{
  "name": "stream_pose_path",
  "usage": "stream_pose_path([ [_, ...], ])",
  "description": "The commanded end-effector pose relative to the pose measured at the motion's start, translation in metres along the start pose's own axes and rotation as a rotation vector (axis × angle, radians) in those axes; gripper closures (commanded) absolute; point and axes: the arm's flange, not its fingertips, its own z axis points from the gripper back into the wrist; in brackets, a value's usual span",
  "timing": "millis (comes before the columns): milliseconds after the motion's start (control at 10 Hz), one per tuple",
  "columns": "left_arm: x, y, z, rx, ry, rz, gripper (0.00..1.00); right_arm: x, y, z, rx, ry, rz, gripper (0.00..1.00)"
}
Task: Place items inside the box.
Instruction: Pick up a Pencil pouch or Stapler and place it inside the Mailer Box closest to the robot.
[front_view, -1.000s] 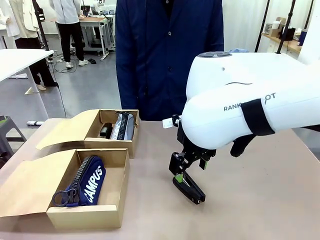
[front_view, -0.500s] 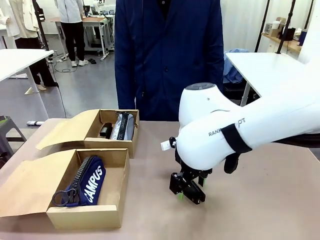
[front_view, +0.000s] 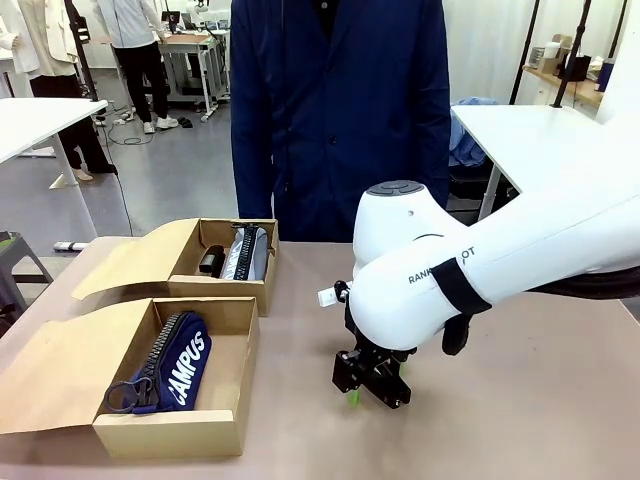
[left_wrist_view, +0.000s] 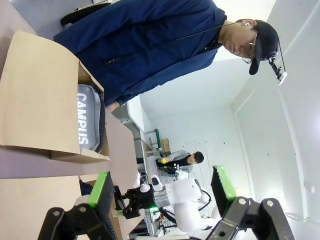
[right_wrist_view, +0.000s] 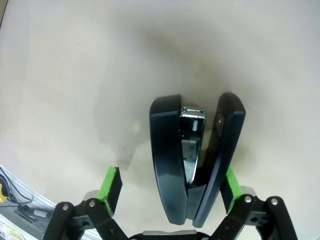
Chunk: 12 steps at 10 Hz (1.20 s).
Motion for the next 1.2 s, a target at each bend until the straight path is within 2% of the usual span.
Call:
stream_pose_path([
  [0,-0.0031,-0.0014,0.0017,-0.008,0.008,-0.016,0.0,0.0026,0.0034,0.0,-0.043,-0.027,-0.023,0.0],
  [100,-0.0031,-0.0014,0.0017,-0.008,0.008,-0.016,0.0,0.0025,0.0034,0.001,-0.051,-0.031,-0.041,0.0],
  [200,-0.0031,-0.0014,0.0017,-0.008,0.008,-0.016,0.0,0.0022,0.0036,0.0033,-0.084,-0.052,-0.072,0.55],
  [300,-0.0031,-0.0014,0.0017,-0.008,0.008,-0.016,0.0,0.0003,0.0051,0.0059,-0.092,-0.061,-0.062,0.6],
  [400,-0.0031,-0.0014,0.0017,-0.008,0.008,-0.016,0.0,-0.0002,0.0054,0.0072,-0.112,-0.064,-0.068,1.0],
  [600,-0.0031,-0.0014,0.0017,-0.008,0.008,-0.016,0.0,-0.0006,0.0052,0.0071,-0.125,-0.067,-0.08,1.0],
  [700,-0.0031,-0.0014,0.0017,-0.008,0.008,-0.016,0.0,-0.0008,0.0051,0.0071,-0.121,-0.066,-0.079,0.86],
  [800,-0.0031,-0.0014,0.0017,-0.008,0.008,-0.016,0.0,-0.0012,0.0051,0.0074,-0.12,-0.063,-0.078,0.95],
  [900,-0.0031,-0.0014,0.0017,-0.008,0.008,-0.016,0.0,-0.0015,0.0042,0.0078,-0.109,-0.062,-0.075,1.0],
  [1100,-0.0031,-0.0014,0.0017,-0.008,0.008,-0.016,0.0,-0.002,0.0034,0.0085,-0.106,-0.064,-0.076,1.0],
])
